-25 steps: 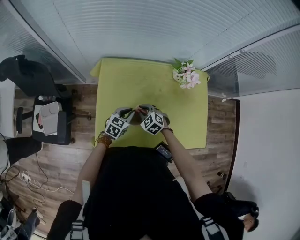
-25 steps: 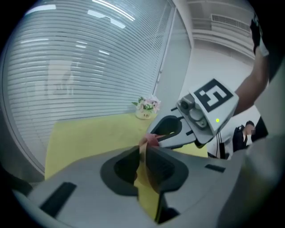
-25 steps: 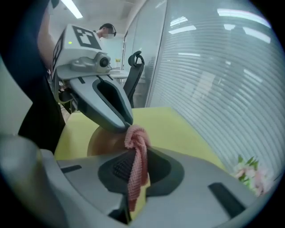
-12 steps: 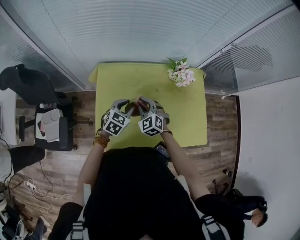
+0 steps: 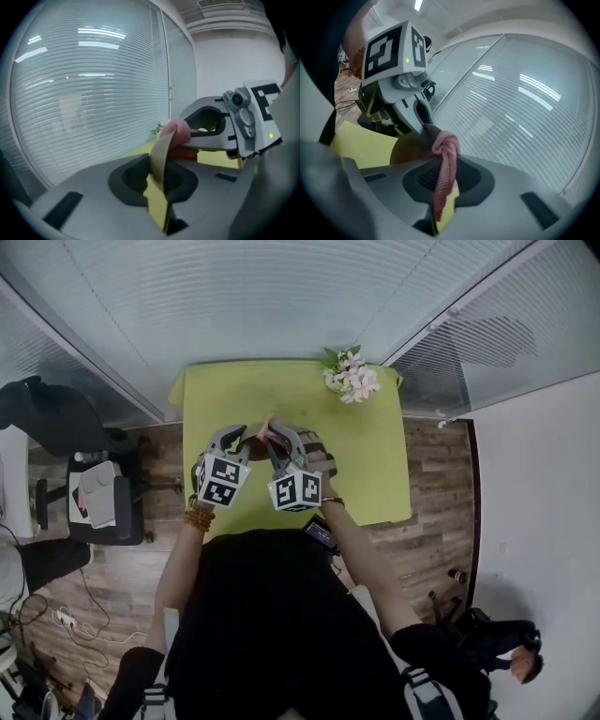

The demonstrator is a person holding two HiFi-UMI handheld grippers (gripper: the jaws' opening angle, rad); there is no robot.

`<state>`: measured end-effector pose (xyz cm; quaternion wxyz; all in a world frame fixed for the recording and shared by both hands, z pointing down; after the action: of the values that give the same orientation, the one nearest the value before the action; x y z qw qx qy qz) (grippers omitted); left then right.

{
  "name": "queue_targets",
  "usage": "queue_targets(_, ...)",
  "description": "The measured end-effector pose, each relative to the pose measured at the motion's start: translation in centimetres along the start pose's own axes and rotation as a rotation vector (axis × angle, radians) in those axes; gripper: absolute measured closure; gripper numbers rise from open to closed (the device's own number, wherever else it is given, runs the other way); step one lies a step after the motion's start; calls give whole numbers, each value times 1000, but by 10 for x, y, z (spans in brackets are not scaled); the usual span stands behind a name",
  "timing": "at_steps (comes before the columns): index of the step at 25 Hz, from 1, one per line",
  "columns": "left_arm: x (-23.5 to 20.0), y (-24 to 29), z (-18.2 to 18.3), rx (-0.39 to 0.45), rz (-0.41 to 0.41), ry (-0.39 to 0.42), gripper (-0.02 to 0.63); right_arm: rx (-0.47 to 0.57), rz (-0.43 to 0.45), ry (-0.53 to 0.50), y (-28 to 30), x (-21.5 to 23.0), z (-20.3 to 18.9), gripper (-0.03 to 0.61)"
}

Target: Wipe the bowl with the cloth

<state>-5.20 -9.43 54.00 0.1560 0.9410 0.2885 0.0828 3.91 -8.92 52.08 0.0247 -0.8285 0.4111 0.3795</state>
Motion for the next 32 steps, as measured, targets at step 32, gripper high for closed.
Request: queue_targets(32,-10,-56,109,270,112,54,580,172,-140,-141,-29,64,95,549)
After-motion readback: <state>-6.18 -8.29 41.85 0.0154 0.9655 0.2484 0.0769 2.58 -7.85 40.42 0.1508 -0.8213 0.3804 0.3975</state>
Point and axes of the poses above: the fingertips, and each gripper's own axes: y forward along the fingers, x to its right, z out of its top, the point moved 6 cm from there along -y, backward along the fingers, and after that the axes turned 11 degrees about x, right-handed, at the moved point
